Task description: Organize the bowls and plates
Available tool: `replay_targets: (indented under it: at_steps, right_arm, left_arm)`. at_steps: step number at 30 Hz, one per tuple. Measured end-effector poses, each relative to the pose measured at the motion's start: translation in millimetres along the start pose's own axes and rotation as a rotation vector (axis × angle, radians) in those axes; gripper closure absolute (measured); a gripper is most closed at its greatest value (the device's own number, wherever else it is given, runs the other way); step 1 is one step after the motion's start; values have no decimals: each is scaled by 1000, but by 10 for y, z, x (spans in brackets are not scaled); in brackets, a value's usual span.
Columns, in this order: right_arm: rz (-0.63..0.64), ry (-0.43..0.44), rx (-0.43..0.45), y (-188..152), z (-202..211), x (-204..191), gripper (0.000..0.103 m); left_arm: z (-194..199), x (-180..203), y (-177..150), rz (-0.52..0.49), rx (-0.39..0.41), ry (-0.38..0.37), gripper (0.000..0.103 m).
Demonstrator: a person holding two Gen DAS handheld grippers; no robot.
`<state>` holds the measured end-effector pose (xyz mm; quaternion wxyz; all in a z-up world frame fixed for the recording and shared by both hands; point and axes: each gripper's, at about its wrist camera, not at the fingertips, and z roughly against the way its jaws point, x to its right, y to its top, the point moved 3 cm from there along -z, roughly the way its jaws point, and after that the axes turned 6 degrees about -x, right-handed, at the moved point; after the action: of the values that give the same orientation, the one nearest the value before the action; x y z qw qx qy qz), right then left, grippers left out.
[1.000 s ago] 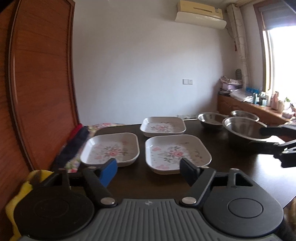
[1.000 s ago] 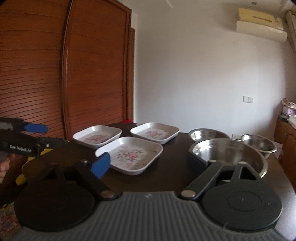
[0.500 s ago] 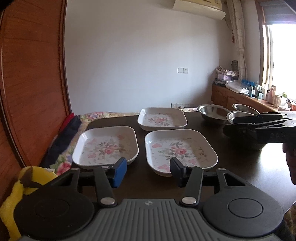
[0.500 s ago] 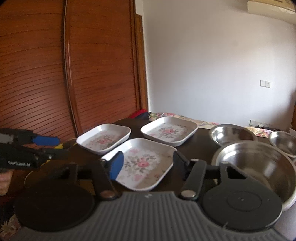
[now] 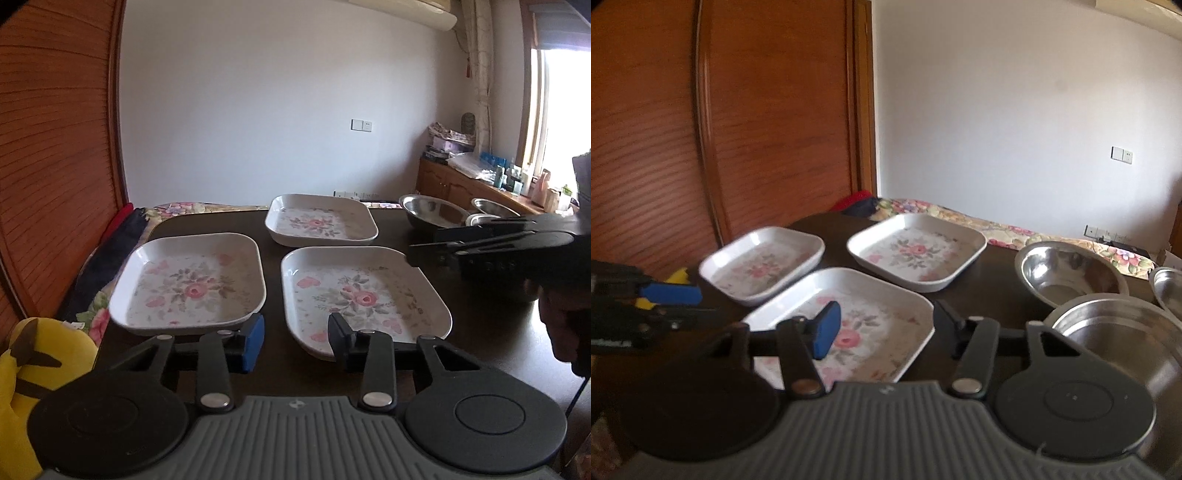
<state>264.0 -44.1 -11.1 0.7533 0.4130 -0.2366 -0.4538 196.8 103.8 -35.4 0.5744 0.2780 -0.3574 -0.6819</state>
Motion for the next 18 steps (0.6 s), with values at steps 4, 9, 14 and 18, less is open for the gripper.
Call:
replay_targets:
  at_steps: [4, 9, 14, 18]
  right_arm:
    - [-4, 2, -27, 40, -150, 40, 46]
    - [24, -7, -48, 74, -254, 25, 46]
    - [19, -13, -89, 100, -402, 88, 46]
    - [9, -27, -104, 116, -472, 127, 46]
  left_arm:
    - [-58, 27, 0, -16, -8, -15, 50]
    - [-127, 57, -3, -16, -25, -39, 50]
    - [-174, 112, -9, -36, -27, -35, 57]
    - [-225, 113, -12, -37, -43, -32, 58]
